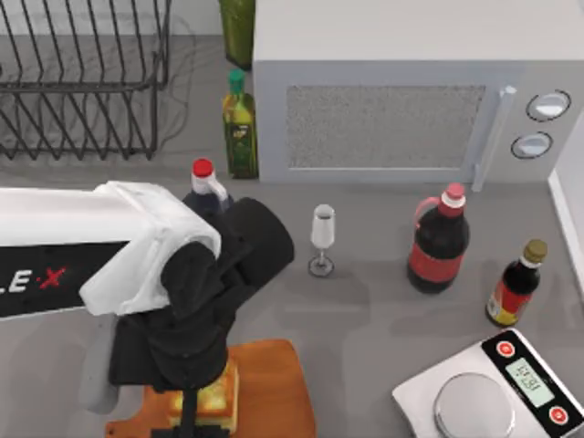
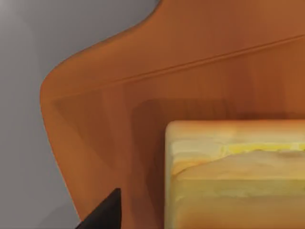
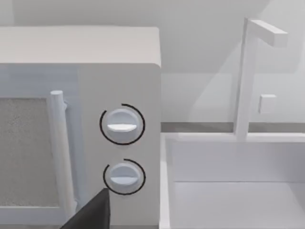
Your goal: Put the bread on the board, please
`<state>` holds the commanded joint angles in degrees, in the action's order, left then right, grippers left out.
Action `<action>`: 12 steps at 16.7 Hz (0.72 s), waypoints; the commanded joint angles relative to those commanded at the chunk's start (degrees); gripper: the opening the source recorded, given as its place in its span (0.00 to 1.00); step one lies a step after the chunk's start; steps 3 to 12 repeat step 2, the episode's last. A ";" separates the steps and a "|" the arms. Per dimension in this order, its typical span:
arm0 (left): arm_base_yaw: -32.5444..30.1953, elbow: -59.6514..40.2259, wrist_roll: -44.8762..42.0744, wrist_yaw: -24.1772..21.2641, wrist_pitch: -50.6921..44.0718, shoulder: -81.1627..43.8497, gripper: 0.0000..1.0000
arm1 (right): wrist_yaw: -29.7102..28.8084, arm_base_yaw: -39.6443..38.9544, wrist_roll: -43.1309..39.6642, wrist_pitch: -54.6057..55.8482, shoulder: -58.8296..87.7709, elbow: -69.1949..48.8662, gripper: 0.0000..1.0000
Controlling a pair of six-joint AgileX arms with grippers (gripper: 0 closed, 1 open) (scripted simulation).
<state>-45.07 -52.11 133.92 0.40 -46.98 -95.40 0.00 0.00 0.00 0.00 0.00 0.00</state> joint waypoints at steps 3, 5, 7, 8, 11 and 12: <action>0.00 0.00 0.00 0.00 0.00 0.00 1.00 | 0.00 0.00 0.00 0.00 0.00 0.00 1.00; 0.00 0.00 0.00 0.00 0.00 0.00 1.00 | 0.00 0.00 0.00 0.00 0.00 0.00 1.00; 0.00 0.00 0.00 0.00 0.00 0.00 1.00 | 0.00 0.00 0.00 0.00 0.00 0.00 1.00; 0.00 0.00 0.00 0.00 0.00 0.00 1.00 | 0.00 0.00 0.00 0.00 0.00 0.00 1.00; 0.00 0.00 0.00 0.00 0.00 0.00 1.00 | 0.00 0.00 0.00 0.00 0.00 0.00 1.00; 0.00 0.00 0.00 0.00 0.00 0.00 1.00 | 0.00 0.00 0.00 0.00 0.00 0.00 1.00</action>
